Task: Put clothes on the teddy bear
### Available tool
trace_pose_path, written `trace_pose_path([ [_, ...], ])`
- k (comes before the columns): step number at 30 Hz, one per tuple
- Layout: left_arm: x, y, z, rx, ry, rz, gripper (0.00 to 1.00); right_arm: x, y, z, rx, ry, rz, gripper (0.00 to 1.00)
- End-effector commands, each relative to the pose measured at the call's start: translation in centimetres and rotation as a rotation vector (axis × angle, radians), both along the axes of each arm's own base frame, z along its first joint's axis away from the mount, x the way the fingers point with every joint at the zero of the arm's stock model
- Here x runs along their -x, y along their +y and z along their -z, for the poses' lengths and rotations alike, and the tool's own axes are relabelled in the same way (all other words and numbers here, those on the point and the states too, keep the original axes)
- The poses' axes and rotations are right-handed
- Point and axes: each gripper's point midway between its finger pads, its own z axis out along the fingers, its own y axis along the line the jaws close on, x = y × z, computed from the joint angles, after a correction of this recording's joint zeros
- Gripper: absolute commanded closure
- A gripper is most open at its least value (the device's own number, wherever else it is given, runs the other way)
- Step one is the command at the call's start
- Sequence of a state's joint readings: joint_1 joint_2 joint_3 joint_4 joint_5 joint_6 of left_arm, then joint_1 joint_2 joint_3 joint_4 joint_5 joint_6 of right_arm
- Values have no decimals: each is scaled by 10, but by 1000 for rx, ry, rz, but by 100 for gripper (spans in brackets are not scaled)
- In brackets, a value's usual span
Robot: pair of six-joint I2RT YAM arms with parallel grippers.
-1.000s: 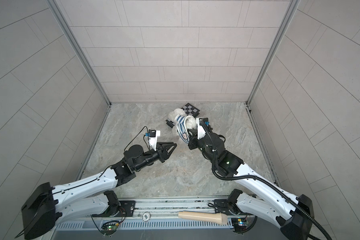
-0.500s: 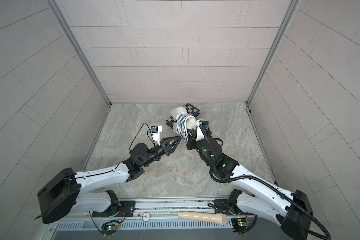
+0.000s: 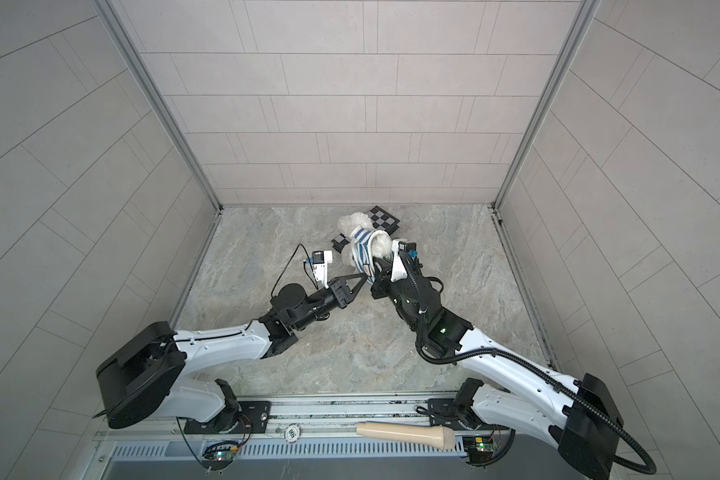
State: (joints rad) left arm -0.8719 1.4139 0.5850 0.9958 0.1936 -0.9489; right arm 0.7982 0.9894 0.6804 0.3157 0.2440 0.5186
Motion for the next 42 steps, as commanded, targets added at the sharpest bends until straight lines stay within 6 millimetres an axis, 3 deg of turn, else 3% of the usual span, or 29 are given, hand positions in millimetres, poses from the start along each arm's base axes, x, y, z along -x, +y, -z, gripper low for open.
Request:
trace_pose_path([
  [1,2,-1,-16,38,-32,12,92,0,1,-21,-79,-47,1,100],
  [5,4,0,-8,19,-15,19,100,-1,1,-21,-80,-50,3,100],
  [9,8,-1,1,-9,3,31,100,-2,1,-19,-80,-49,9,100],
  [18,16,14,56,-193,59,12,100,1,1,-34,-96,-90,-3,100],
  [27,4,27,96,-389,53,-61,100,6,3,-45,-168,-91,-34,100],
  [31,7,27,83,-370,4,-43,99,7,3,-43,-133,-87,-36,100],
  [38,19,23,30,-211,-69,2,79,4,7,-23,-123,-47,-37,100],
  [42,20,24,16,-173,-64,-2,70,2,8,-17,-130,-36,-35,100],
])
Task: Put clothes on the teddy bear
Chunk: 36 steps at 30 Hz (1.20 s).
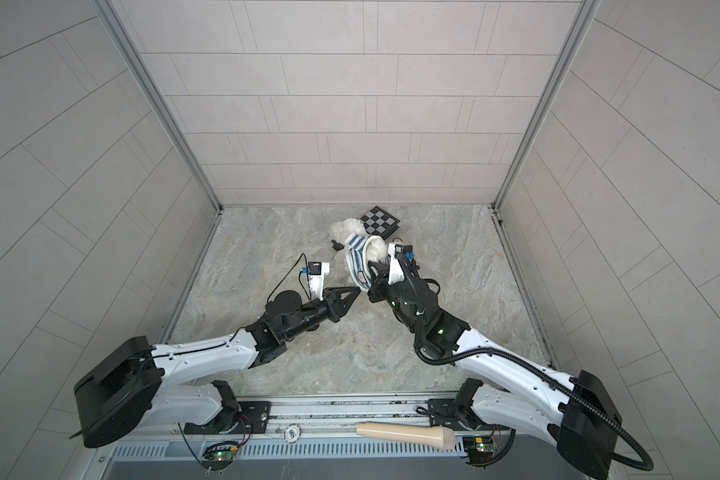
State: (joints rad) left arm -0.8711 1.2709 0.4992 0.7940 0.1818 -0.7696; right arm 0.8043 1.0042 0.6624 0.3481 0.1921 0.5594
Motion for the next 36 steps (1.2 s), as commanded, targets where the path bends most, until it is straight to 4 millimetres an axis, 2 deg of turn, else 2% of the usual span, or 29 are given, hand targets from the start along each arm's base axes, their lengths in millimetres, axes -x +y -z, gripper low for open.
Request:
trace_pose_path([
  [1,4,0,-17,45,-8,11,68,-2,-3,-23,-93,-54,20,100],
  [9,5,-7,-24,118,23,23,65,-3,0,-20,-102,-53,17,100],
  [16,2,-22,-31,179,43,62,73,-2,-3,-17,-107,-53,25,100],
  [25,2,-21,-26,204,64,59,87,-2,-7,-17,-113,-56,37,100],
  [30,4,-18,-13,169,88,52,95,-1,-9,-19,-106,-67,45,100],
  [36,12,-13,23,76,147,53,99,0,-12,-22,-93,-82,51,100],
])
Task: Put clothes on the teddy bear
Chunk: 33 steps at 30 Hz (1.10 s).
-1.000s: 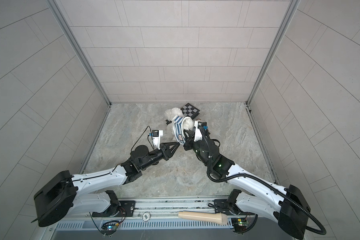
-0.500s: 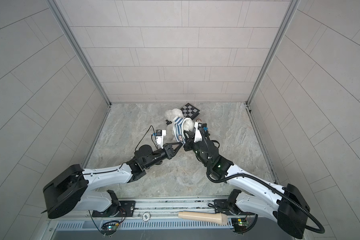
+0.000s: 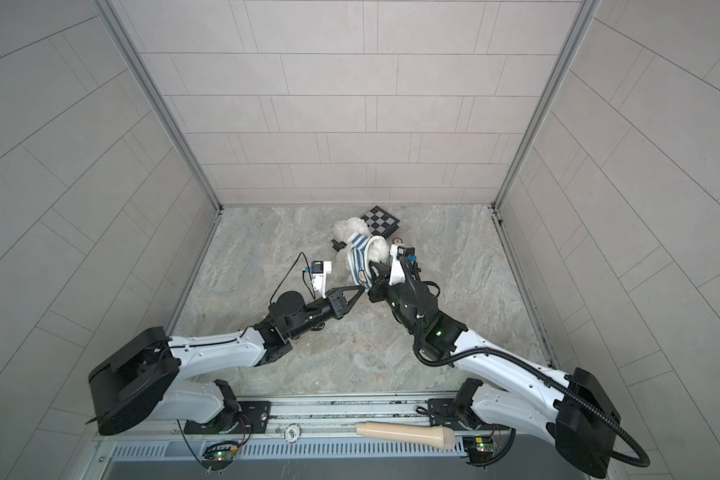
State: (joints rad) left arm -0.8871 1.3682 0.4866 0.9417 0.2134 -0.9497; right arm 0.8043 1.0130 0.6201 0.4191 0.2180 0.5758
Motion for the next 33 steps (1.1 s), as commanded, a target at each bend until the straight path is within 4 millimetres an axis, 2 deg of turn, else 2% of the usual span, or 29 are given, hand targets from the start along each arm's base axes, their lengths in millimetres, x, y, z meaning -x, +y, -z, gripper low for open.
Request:
trace_pose_path([
  [1,10,2,25,-92,26,25,100,3,-8,-29,-62,-76,22,100],
  [4,12,1,55,-257,26,20,100,4,-5,-36,-82,-89,5,100],
  [5,11,1,59,-280,22,14,100,4,-4,-39,-96,-91,-4,100],
  [8,3,-2,65,-320,10,-4,100,7,2,-45,-128,-90,-34,100],
  [12,-9,-4,69,-342,11,-33,100,11,0,-50,-151,-92,-31,100],
  [14,-9,-14,59,-304,-10,-10,100,14,2,-51,-144,-96,-29,100],
  [18,11,-37,5,-116,-136,84,100,20,7,-47,-157,-104,-24,100],
  [19,16,-41,-3,-83,-154,104,100,20,8,-37,-152,-94,-21,100],
  [20,19,-45,-6,-69,-160,126,100,21,8,-36,-163,-95,-18,100],
  [22,20,-49,6,-102,-139,138,100,22,8,-37,-180,-99,-18,100],
  [26,2,-43,56,-211,-54,65,100,24,8,-44,-206,-108,-23,100],
  [31,-26,-22,102,-313,18,-45,100,29,5,-56,-243,-113,-37,100],
  [33,-36,-11,114,-342,35,-88,100,31,3,-61,-264,-115,-40,100],
])
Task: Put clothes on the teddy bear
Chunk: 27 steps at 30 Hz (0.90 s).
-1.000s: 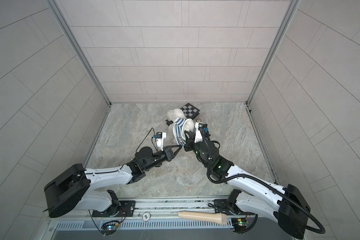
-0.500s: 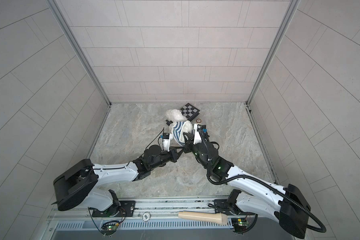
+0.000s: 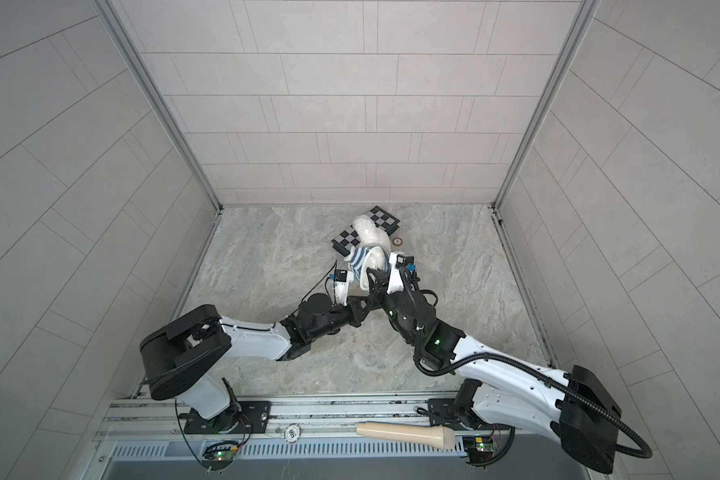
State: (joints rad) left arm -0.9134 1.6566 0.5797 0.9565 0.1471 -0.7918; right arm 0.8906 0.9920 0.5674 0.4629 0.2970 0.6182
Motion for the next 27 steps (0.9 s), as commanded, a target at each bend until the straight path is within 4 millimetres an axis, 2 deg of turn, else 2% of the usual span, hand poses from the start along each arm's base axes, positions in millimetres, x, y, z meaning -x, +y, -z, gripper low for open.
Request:
trace_pose_path([
  [1,-17,25,43,-119,61,-95,100,15,-5,-71,-233,-120,-38,100],
  [4,-30,42,50,-141,56,-145,100,17,-5,-75,-280,-103,-60,100],
  [7,-40,57,50,-200,19,-195,100,18,2,-70,-292,-69,-95,100],
  [9,-44,67,51,-258,-8,-233,100,18,5,-83,-319,-71,-126,100],
  [10,-46,73,52,-286,-23,-257,100,18,7,-82,-313,-55,-137,100],
  [15,-58,102,53,-334,-42,-328,100,16,1,-79,-293,-17,-158,100],
  [17,-59,102,48,-324,-58,-313,100,17,0,-79,-239,-12,-169,100],
  [21,-40,77,20,-240,-151,-184,100,11,11,-66,-144,42,-264,100],
  [24,-38,86,22,-266,-127,-221,100,7,17,-54,-86,94,-327,100],
  [27,-41,99,23,-208,-84,-244,100,11,23,-45,23,122,-402,100],
])
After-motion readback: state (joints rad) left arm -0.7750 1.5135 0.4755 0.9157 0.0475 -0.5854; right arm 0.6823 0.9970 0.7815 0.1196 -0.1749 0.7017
